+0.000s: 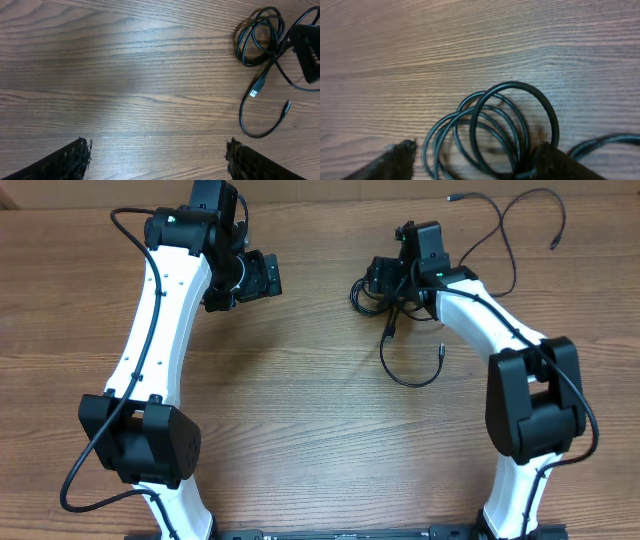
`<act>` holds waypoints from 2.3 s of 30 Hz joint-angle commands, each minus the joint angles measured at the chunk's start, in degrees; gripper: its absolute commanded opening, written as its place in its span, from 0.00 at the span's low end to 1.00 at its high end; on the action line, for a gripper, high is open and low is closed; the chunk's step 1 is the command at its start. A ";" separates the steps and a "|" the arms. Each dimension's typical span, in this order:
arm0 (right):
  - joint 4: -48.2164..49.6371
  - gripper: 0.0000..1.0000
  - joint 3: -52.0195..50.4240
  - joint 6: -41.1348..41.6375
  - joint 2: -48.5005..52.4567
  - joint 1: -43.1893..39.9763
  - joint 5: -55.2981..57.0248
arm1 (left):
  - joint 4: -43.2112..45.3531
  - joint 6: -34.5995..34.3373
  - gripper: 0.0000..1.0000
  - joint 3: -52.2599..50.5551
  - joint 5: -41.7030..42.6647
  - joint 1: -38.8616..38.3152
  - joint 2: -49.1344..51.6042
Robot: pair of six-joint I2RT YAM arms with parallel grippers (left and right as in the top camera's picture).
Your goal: Untangle cables
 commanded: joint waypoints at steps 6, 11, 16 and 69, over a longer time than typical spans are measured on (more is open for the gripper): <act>1.33 0.66 -0.24 -4.07 2.71 0.85 0.74 | 0.74 0.68 0.90 1.44 0.48 -0.09 -0.55; 1.42 0.64 -0.24 -6.21 4.48 1.40 0.72 | 0.90 0.68 0.90 1.42 0.48 -0.20 -0.55; 1.68 0.33 -0.13 -5.55 4.79 1.40 -0.55 | 1.09 0.68 0.90 1.40 0.48 -0.55 -0.55; -15.21 0.04 8.35 9.53 -16.96 4.33 -17.16 | 8.11 24.50 1.00 1.40 29.99 -2.84 -0.50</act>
